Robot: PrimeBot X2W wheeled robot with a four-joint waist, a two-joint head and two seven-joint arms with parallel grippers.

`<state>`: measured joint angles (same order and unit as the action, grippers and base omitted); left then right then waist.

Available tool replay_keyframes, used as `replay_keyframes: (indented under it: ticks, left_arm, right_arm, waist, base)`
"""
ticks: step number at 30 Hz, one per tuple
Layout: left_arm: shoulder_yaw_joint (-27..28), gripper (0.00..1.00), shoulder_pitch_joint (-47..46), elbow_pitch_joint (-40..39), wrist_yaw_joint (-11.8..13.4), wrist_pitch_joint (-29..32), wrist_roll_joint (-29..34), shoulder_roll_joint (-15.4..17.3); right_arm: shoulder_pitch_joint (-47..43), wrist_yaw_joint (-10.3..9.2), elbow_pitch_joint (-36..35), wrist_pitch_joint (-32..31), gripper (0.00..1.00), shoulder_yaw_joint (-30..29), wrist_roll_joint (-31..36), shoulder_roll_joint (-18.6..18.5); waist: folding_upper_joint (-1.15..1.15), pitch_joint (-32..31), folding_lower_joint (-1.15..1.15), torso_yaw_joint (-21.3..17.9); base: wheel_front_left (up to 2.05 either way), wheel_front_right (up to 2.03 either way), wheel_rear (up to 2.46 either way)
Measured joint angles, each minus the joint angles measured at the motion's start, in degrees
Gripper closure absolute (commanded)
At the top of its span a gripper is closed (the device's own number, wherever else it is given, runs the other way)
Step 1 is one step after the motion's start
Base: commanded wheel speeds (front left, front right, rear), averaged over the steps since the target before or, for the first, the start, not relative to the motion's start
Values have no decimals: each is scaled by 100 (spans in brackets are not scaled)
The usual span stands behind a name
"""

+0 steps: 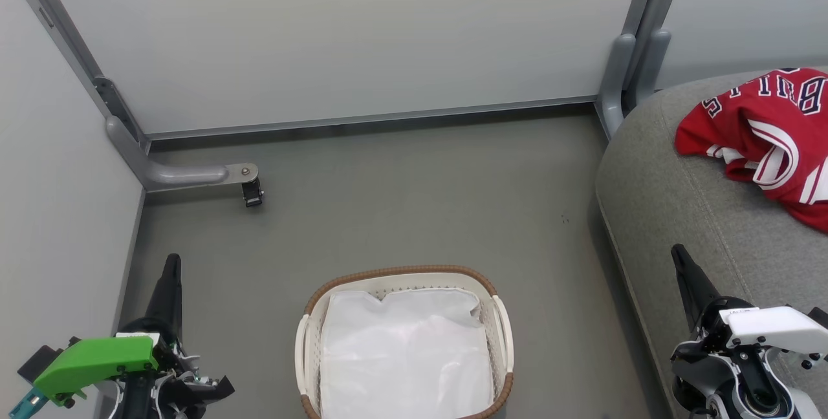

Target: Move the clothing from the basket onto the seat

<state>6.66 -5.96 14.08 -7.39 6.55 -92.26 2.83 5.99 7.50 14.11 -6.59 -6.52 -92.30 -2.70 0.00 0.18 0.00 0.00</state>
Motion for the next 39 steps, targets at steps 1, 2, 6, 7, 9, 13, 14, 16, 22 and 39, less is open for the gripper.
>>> replay_keyframes:
  ticks: [1,2,6,7,9,13,14,16,22,39]
  left_arm:
    - [0,100,0,0,0,0,0,0]
    - [0,100,0,0,0,0,0,0]
    - [0,100,0,0,0,0,0,0]
    - [0,100,0,0,0,0,0,0]
    - [-1,100,0,-1,0,0,0,0]
    - [-1,100,0,-1,0,0,0,0]
    - [-1,100,0,-1,0,0,0,0]
    - [-1,100,0,-1,0,0,-1,0]
    - [-1,100,0,-1,0,0,-1,0]
    - [-1,100,0,-1,0,0,-5,0]
  right_arm:
    - [0,0,0,0,100,0,0,0]
    - [0,0,0,1,100,0,0,0]
    - [0,0,0,1,100,0,0,0]
    - [0,0,0,1,100,0,0,0]
    - [0,0,0,1,100,0,0,0]
    - [0,0,0,1,100,0,0,0]
    - [0,0,0,1,100,0,0,0]
    - [0,0,0,1,100,0,0,0]
    - [1,0,0,1,100,0,0,0]
    - [1,0,0,1,100,1,0,0]
  waist:
    - [0,0,0,0]
    - [0,0,0,0]
    - [0,0,0,0]
    - [0,0,0,0]
    - [0,0,0,0]
    - [0,0,0,0]
    - [0,0,0,0]
    - [0,0,0,0]
    - [0,0,0,0]
    - [0,0,0,0]
  base:
    - [0,0,0]
    - [0,0,0]
    - [0,0,0]
    - [0,0,0]
    - [0,0,0]
    - [0,0,0]
    - [0,0,0]
    - [0,0,0]
    - [0,0,0]
    - [0,0,0]
